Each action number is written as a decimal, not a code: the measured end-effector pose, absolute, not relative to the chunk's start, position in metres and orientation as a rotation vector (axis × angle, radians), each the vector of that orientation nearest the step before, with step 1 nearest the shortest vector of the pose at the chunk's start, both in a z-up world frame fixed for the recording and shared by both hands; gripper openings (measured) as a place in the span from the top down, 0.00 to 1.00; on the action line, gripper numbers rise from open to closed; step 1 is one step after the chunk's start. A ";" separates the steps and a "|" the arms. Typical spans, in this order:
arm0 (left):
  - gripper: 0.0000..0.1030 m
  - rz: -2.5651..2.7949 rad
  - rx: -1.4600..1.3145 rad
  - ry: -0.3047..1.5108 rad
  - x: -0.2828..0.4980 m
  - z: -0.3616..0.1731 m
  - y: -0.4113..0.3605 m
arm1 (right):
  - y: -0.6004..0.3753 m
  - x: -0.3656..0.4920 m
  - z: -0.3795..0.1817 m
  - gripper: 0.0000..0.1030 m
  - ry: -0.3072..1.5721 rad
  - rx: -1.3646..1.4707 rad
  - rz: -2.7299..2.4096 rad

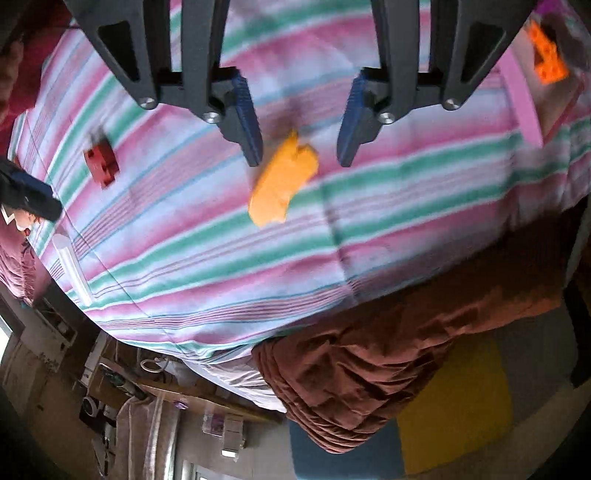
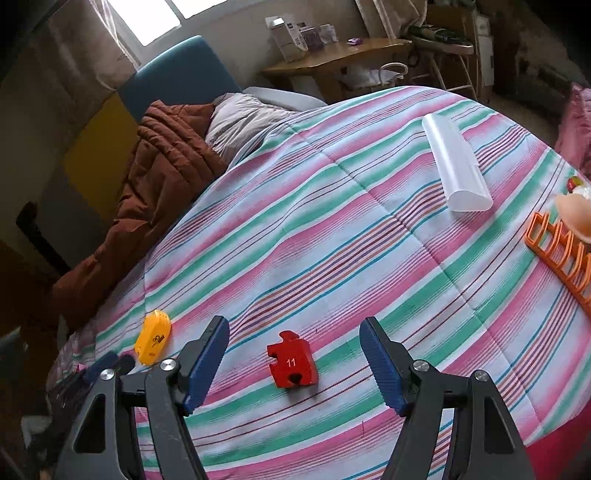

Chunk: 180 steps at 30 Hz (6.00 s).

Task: Organize rigid objects
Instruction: 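Grasp the yellow toy with the left tool while the right tool grasps the red puzzle piece, then carry the yellow toy into the tray and open the left tool while the right tool holds the puzzle piece, then carry the red puzzle piece over the tray with the right tool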

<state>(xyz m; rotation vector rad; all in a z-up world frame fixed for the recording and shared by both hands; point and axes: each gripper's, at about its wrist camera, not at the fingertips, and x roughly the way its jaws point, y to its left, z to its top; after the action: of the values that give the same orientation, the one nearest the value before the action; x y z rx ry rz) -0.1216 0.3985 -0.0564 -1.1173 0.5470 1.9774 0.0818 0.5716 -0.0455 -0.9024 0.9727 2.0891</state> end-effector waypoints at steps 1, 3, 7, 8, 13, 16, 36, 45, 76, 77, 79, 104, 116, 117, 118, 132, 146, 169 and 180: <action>0.58 1.972 -1.111 0.559 -0.125 -0.059 0.404 | 0.572 0.082 -0.046 0.28 0.975 -0.907 2.085; 0.58 1.957 -1.099 0.586 -0.128 -0.065 0.414 | 0.573 0.080 -0.049 0.28 0.992 -0.917 2.079; 0.57 1.907 -1.109 0.626 -0.131 -0.078 0.431 | 0.574 0.081 -0.049 0.28 0.990 -0.908 2.065; 0.57 1.895 -1.108 0.647 -0.130 -0.081 0.436 | 0.574 0.082 -0.048 0.28 0.980 -0.901 2.061; 0.74 1.898 -1.127 0.640 -0.130 -0.090 0.436 | 0.578 0.081 -0.050 0.28 0.959 -0.907 2.041; 0.74 1.906 -1.151 0.609 -0.122 -0.088 0.421 | 0.579 0.079 -0.053 0.28 0.953 -0.920 2.039; 0.74 2.056 -1.125 0.401 -0.040 -0.040 0.306 | 0.543 0.021 -0.098 0.40 0.525 -1.314 2.054; 0.74 2.145 -1.040 0.361 -0.017 -0.013 0.265 | 0.495 -0.001 -0.095 0.68 0.397 -1.432 2.321; 0.74 2.229 -1.044 0.252 0.000 0.006 0.188 | 0.479 0.004 -0.096 0.67 0.225 -1.437 2.356; 0.74 2.239 -1.043 0.242 -0.001 0.007 0.183 | 0.478 0.004 -0.096 0.67 0.215 -1.437 2.357; 0.74 2.256 -1.046 0.215 -0.006 0.010 0.169 | 0.478 0.004 -0.096 0.67 0.210 -1.437 2.359; 0.74 2.340 -1.320 -0.293 -0.118 -0.009 0.065 | 0.476 0.003 -0.094 0.67 0.149 -1.446 2.356; 0.72 2.243 -1.547 -0.399 -0.168 -0.057 0.086 | 0.474 0.001 -0.095 0.67 0.131 -1.447 2.352; 0.71 2.243 -1.562 -0.399 -0.170 -0.060 0.086 | 0.474 0.001 -0.095 0.67 0.130 -1.447 2.352; 0.71 2.251 -1.570 -0.400 -0.171 -0.062 0.085 | 0.474 0.001 -0.095 0.67 0.130 -1.447 2.352; 0.68 2.476 -1.237 -0.114 -0.104 -0.004 0.076 | 0.472 0.002 -0.094 0.68 0.096 -1.446 2.348; 0.68 2.618 -1.057 0.101 -0.036 0.018 0.062 | 0.468 0.000 -0.094 0.68 0.059 -1.442 2.343; 0.68 2.644 -1.075 0.135 -0.023 0.011 0.043 | 0.439 0.003 -0.086 0.68 0.263 -1.571 2.328; 0.68 2.662 -1.093 0.112 -0.026 0.008 0.032 | 0.356 -0.002 -0.059 0.68 0.267 -1.569 2.566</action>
<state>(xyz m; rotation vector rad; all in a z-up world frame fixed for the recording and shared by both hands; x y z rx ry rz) -0.0255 0.0316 0.0076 -1.0931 0.1122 2.6622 -0.0022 0.3563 -0.0587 -1.5690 0.2673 2.5658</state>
